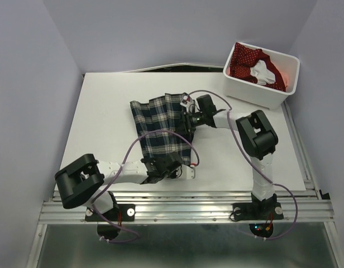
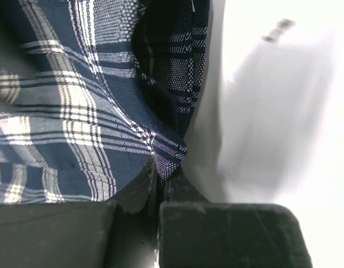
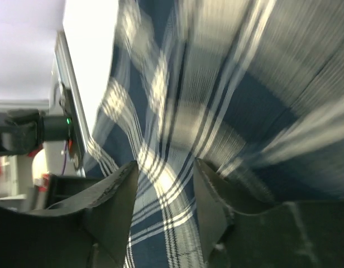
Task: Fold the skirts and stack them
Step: Fold the skirt
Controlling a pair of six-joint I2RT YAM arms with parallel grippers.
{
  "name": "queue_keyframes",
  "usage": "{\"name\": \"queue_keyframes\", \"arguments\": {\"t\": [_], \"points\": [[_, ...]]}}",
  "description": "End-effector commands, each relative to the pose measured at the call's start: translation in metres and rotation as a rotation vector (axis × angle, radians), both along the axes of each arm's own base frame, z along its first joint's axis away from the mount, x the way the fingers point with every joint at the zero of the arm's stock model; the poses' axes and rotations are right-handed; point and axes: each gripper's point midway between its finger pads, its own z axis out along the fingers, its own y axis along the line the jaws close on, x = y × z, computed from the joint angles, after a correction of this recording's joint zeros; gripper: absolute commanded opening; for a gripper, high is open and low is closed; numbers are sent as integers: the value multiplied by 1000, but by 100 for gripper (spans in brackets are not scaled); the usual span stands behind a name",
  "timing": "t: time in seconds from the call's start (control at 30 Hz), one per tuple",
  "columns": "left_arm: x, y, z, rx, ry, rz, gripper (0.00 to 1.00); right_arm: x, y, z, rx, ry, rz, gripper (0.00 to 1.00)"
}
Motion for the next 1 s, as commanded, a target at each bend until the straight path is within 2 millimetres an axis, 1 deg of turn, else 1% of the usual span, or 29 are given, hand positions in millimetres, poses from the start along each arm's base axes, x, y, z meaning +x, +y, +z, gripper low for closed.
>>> {"name": "queue_keyframes", "arguments": {"t": [0.0, 0.03, 0.1, 0.13, 0.17, 0.27, 0.3, 0.37, 0.4, 0.43, 0.47, 0.5, 0.53, 0.57, 0.6, 0.63, 0.67, 0.7, 0.73, 0.77, 0.8, 0.83, 0.87, 0.93, 0.97], "points": [[-34, 7, -3, 2, 170, -5, 0, 64, -18, 61, 50, -186, -35, 52], [-36, 5, -2, -10, 180, 9, 0, 75, -16, 73, 91, -202, -19, 54], [-39, 5, 1, -18, 200, 8, 0, 84, -15, 80, 116, -211, -1, 55], [-40, 3, 4, -26, 207, 8, 0, 88, -17, 80, 120, -203, 0, 55], [-41, 1, 6, -32, 213, 4, 0, 94, -14, 82, 135, -212, 17, 55], [-51, -1, 13, -46, 259, -23, 0, 100, -7, 81, 181, -162, 28, 55], [-53, -3, 16, -55, 273, -33, 0, 103, -4, 70, 189, -106, 18, 54], [-60, -6, 21, -60, 310, -57, 0, 104, 8, 64, 218, -114, 43, 54], [-64, -6, 24, -68, 325, -70, 0, 106, 9, 48, 214, -76, 35, 54], [-64, -10, 30, -81, 328, -84, 0, 104, 15, 41, 216, -80, 44, 54], [-65, -12, 33, -87, 331, -89, 0, 104, 15, 33, 210, -74, 40, 54], [-69, -12, 37, -92, 351, -102, 0, 98, 21, 18, 199, -53, 49, 54], [-70, -17, 44, -106, 352, -119, 0, 94, 28, 12, 193, -56, 59, 54], [-71, -18, 48, -113, 359, -127, 0, 95, 27, 5, 181, -57, 46, 54], [-77, -16, 52, -111, 379, -140, 0, 89, 31, -2, 171, -66, 59, 54], [-77, -21, 62, -128, 385, -152, 0, 83, 28, -12, 155, -55, 63, 54], [-79, -21, 67, -130, 391, -164, 0, 77, 30, -18, 139, -55, 75, 54], [-84, -22, 72, -133, 410, -184, 0, 72, 27, -22, 127, -51, 81, 54], [-88, -18, 78, -129, 422, -189, 0, 66, 24, -27, 111, -58, 94, 54], [-90, -18, 89, -137, 430, -199, 0, 59, 19, -30, 98, -84, 106, 54], [-90, -22, 94, -152, 428, -207, 0, 52, 15, -32, 85, -54, 105, 54], [-93, -19, 98, -143, 446, -206, 0, 41, 14, -37, 65, -58, 134, 54], [-90, -23, 110, -163, 443, -208, 0, 34, 9, -37, 49, -65, 139, 54], [-89, -21, 115, -156, 469, -191, 0, 20, 5, -39, 30, -86, 170, 54], [-83, -26, 126, -179, 459, -185, 0, 12, 5, -39, 22, -92, 186, 54]]}}
